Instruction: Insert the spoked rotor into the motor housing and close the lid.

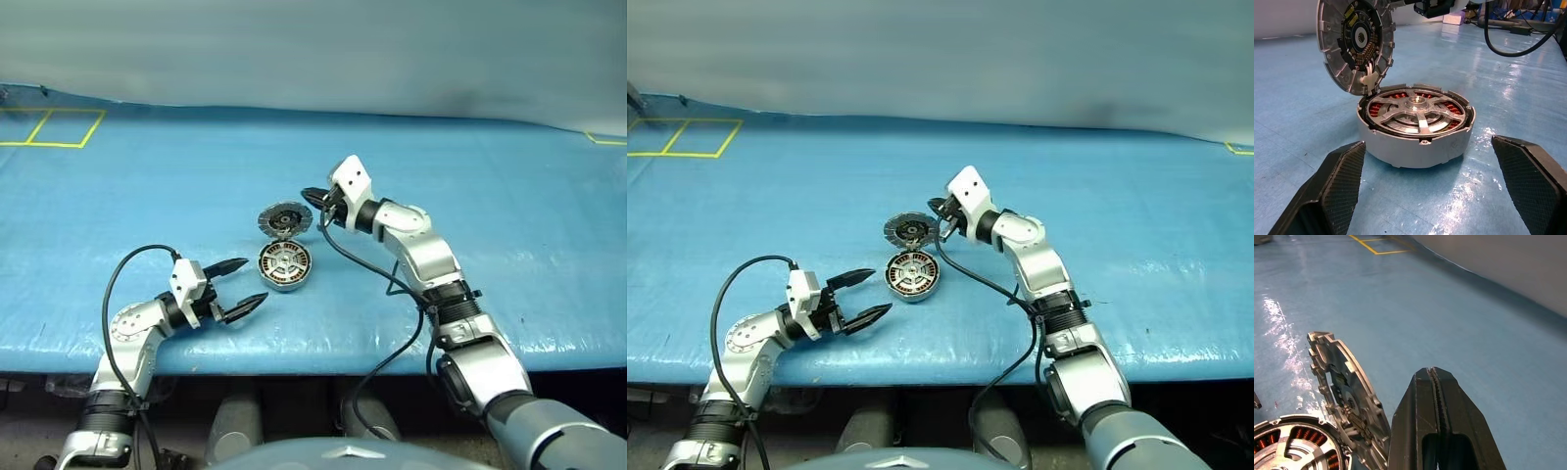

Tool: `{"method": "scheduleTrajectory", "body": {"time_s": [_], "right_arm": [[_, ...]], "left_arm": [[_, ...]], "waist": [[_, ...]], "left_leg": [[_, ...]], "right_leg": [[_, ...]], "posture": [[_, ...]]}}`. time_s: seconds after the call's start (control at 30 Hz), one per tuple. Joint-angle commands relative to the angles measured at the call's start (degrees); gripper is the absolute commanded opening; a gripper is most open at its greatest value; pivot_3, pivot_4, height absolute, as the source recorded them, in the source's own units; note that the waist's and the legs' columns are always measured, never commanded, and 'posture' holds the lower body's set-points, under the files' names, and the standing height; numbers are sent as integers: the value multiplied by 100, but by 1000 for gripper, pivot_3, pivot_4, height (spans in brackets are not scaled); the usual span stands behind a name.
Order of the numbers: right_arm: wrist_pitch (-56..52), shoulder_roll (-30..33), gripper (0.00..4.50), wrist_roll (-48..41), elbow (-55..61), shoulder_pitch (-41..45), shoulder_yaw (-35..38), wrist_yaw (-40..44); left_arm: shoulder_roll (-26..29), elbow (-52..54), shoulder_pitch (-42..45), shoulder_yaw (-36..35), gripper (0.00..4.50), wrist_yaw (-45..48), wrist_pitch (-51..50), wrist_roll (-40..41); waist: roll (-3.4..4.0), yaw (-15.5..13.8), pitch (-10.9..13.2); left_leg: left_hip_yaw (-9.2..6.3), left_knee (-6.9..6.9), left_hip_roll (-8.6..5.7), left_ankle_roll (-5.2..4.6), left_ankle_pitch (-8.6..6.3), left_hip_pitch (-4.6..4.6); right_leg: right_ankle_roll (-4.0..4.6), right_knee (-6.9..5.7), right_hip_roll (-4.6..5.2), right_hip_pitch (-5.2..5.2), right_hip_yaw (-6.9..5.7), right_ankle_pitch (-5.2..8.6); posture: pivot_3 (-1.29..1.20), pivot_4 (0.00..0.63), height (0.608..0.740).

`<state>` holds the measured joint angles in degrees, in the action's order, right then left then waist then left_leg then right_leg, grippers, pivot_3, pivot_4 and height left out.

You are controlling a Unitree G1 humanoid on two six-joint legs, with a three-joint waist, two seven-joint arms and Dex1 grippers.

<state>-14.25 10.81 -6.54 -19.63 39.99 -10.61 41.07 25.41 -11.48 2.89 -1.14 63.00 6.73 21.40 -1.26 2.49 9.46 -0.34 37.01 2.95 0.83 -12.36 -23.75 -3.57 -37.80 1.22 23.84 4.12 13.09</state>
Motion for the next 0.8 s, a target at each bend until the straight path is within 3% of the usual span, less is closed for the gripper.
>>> {"method": "scheduleTrajectory", "body": {"time_s": [0.03,0.3,0.8], "right_arm": [[184,-172,36,-160,-159,340,-10,287],[211,-197,36,-98,-214,439,-179,744],[81,541,36,-131,992,-289,-582,1704]], "left_arm": [[56,168,-15,-71,4500,60,30,98],[88,206,-76,-135,4500,27,52,74],[117,220,-175,-192,4500,-19,41,108]], "waist": [[1,3,1],[4,9,2],[4,-3,3]], "left_leg": [[0,0,0,0,0,0],[-1,-3,1,0,0,-2],[0,-3,1,1,0,0]], "right_leg": [[0,0,0,0,0,0],[10,-1,0,3,-2,-4],[5,-1,1,3,-4,4]], "posture": [[0,150,740],[0,150,740],[0,150,740]]}}
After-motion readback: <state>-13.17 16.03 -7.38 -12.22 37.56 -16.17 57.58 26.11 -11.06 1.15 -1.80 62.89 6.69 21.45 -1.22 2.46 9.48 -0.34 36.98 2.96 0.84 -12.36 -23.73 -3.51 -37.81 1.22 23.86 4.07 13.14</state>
